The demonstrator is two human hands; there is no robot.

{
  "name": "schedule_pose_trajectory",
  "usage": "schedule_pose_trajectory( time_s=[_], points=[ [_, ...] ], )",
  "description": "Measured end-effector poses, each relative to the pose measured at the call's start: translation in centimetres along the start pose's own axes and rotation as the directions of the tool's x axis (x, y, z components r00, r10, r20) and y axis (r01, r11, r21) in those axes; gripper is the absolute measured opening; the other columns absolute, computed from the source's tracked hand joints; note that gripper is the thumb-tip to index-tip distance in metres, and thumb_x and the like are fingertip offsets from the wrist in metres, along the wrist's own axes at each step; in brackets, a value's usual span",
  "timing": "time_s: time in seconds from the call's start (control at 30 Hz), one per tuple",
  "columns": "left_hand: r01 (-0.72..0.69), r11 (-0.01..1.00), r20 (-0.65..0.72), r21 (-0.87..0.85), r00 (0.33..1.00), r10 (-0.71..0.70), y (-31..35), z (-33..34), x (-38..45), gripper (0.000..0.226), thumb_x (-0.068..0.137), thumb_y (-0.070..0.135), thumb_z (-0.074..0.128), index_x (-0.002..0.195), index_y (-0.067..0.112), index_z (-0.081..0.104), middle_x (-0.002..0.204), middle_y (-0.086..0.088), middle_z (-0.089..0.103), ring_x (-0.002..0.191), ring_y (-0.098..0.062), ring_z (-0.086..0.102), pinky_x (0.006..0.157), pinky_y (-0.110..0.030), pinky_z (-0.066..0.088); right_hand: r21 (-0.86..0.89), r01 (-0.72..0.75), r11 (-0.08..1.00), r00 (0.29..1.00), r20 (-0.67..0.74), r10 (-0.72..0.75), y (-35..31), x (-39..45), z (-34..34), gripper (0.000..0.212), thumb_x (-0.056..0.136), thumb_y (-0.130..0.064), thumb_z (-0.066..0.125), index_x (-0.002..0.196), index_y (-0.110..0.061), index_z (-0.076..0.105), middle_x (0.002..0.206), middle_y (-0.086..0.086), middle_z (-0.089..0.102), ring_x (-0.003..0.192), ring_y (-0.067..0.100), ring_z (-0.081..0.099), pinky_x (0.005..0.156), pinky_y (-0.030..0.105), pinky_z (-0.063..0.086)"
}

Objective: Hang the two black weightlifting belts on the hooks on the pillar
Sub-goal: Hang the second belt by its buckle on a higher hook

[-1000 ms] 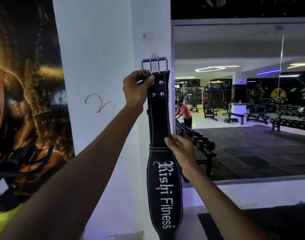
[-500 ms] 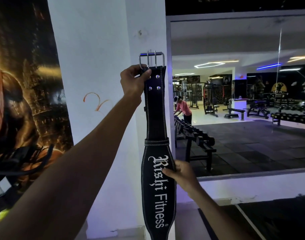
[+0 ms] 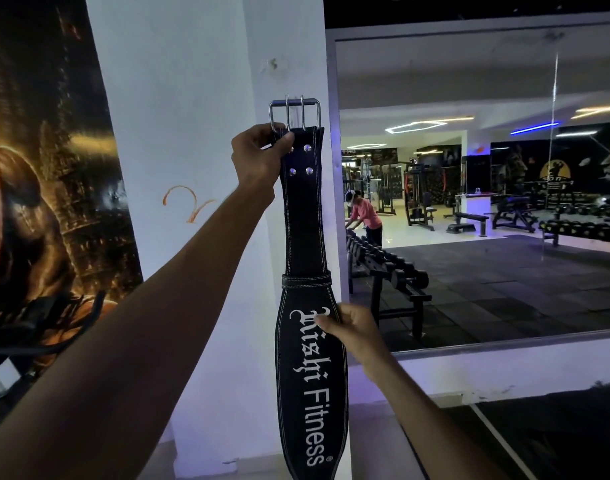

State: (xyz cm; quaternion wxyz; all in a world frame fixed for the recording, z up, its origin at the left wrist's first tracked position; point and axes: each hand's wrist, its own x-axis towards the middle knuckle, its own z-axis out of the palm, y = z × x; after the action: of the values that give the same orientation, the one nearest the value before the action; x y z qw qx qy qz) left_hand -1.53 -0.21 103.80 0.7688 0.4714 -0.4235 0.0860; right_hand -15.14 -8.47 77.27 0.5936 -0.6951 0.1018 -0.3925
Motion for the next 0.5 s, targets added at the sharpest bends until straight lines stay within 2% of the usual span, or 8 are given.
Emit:
schedule_pose_trajectory(
  time_s=[0.1, 0.17, 0.2, 0.23, 0.3, 0.37, 0.43, 0.5],
  points=[
    [0.019, 1.0, -0.016, -0.009, 1.0, -0.019, -0.3, -0.5, 0.1, 0.013, 0.083, 0.005, 0.079, 0.095, 0.007, 0.074, 0.095, -0.014, 0.076, 0.077, -0.024, 0.07, 0.086, -0.056, 0.063, 0.0, -0.116, 0.993, 0.993, 0.017, 0.116, 4.2, -2.3, -0.3, 0.053, 0.061, -0.037, 0.092, 0.096, -0.001, 0.074, 0.097, 0.018, 0.077, 0.09, 0.029, 0.073, 0.089, 0.049, 0.056],
    [0.037, 0.999, -0.027, -0.013, 0.999, -0.037, -1.0, -0.7, 0.1, 0.013, 0.082, 0.005, 0.079, 0.095, 0.007, 0.074, 0.095, -0.015, 0.075, 0.076, -0.024, 0.07, 0.087, -0.056, 0.063, -0.006, -0.133, 0.991, 0.99, 0.055, 0.133, 5.7, -3.1, -0.6, 0.072, 0.049, -0.053, 0.093, 0.098, -0.004, 0.074, 0.099, 0.016, 0.077, 0.097, 0.036, 0.072, 0.092, 0.05, 0.056],
    [0.043, 0.999, -0.028, -0.016, 0.999, -0.043, -1.2, -0.8, 0.0, 0.014, 0.083, 0.006, 0.079, 0.096, 0.006, 0.074, 0.096, -0.015, 0.075, 0.075, -0.023, 0.069, 0.087, -0.055, 0.063, -0.022, -0.136, 0.99, 0.989, 0.063, 0.137, 5.6, -3.1, -0.8, 0.074, 0.048, -0.056, 0.093, 0.099, -0.006, 0.074, 0.099, 0.014, 0.078, 0.097, 0.035, 0.072, 0.09, 0.046, 0.058],
    [0.046, 0.999, -0.025, -0.02, 0.999, -0.046, -1.3, -0.8, -0.1, 0.015, 0.083, 0.006, 0.079, 0.097, 0.005, 0.074, 0.096, -0.015, 0.075, 0.074, -0.023, 0.068, 0.087, -0.054, 0.063, -0.039, -0.131, 0.991, 0.989, 0.064, 0.133, 4.8, -3.0, -0.9, 0.069, 0.052, -0.054, 0.092, 0.099, -0.007, 0.073, 0.098, 0.012, 0.078, 0.096, 0.033, 0.072, 0.087, 0.039, 0.059],
    [0.041, 0.998, -0.017, -0.036, 0.999, -0.042, -1.3, -0.9, 0.0, 0.015, 0.084, 0.006, 0.078, 0.098, 0.004, 0.074, 0.095, -0.014, 0.074, 0.074, -0.022, 0.068, 0.086, -0.051, 0.063, -0.021, -0.087, 0.996, 0.996, 0.017, 0.087, 1.5, -1.9, -1.5, 0.042, 0.072, -0.032, 0.086, 0.104, -0.011, 0.07, 0.095, 0.007, 0.078, 0.093, 0.026, 0.071, 0.075, 0.02, 0.058],
    [0.025, 0.998, -0.004, -0.05, 1.0, -0.026, -1.3, -0.9, 0.1, 0.014, 0.085, 0.006, 0.078, 0.098, 0.004, 0.073, 0.093, -0.013, 0.072, 0.073, -0.022, 0.066, 0.084, -0.048, 0.063, 0.029, -0.005, 1.0, 0.992, -0.129, 0.009, -3.2, 0.2, -2.1, 0.031, 0.087, -0.015, 0.073, 0.116, -0.01, 0.063, 0.093, 0.004, 0.074, 0.081, 0.016, 0.07, 0.064, 0.011, 0.055],
    [0.021, 0.998, 0.019, -0.055, 1.0, -0.019, -1.4, -0.8, -0.1, 0.01, 0.085, 0.005, 0.078, 0.095, 0.006, 0.073, 0.09, -0.012, 0.072, 0.074, -0.023, 0.066, 0.084, -0.046, 0.062, 0.036, 0.149, 0.988, 0.958, -0.253, -0.135, -8.6, 2.4, -2.4, 0.037, 0.091, -0.017, 0.069, 0.125, -0.012, 0.057, 0.094, 0.004, 0.074, 0.079, 0.01, 0.072, 0.069, 0.017, 0.059],
    [0.034, 0.997, 0.046, -0.068, 0.998, -0.031, -1.6, -0.6, -0.5, 0.01, 0.085, 0.004, 0.078, 0.093, 0.008, 0.073, 0.089, -0.011, 0.072, 0.075, -0.023, 0.067, 0.084, -0.045, 0.062, -0.018, 0.299, 0.954, 0.923, -0.248, -0.294, -13.5, 4.3, -2.0, 0.042, 0.092, -0.021, 0.068, 0.131, -0.018, 0.051, 0.093, 0.003, 0.073, 0.091, 0.019, 0.073, 0.082, 0.031, 0.061]
  ],
)
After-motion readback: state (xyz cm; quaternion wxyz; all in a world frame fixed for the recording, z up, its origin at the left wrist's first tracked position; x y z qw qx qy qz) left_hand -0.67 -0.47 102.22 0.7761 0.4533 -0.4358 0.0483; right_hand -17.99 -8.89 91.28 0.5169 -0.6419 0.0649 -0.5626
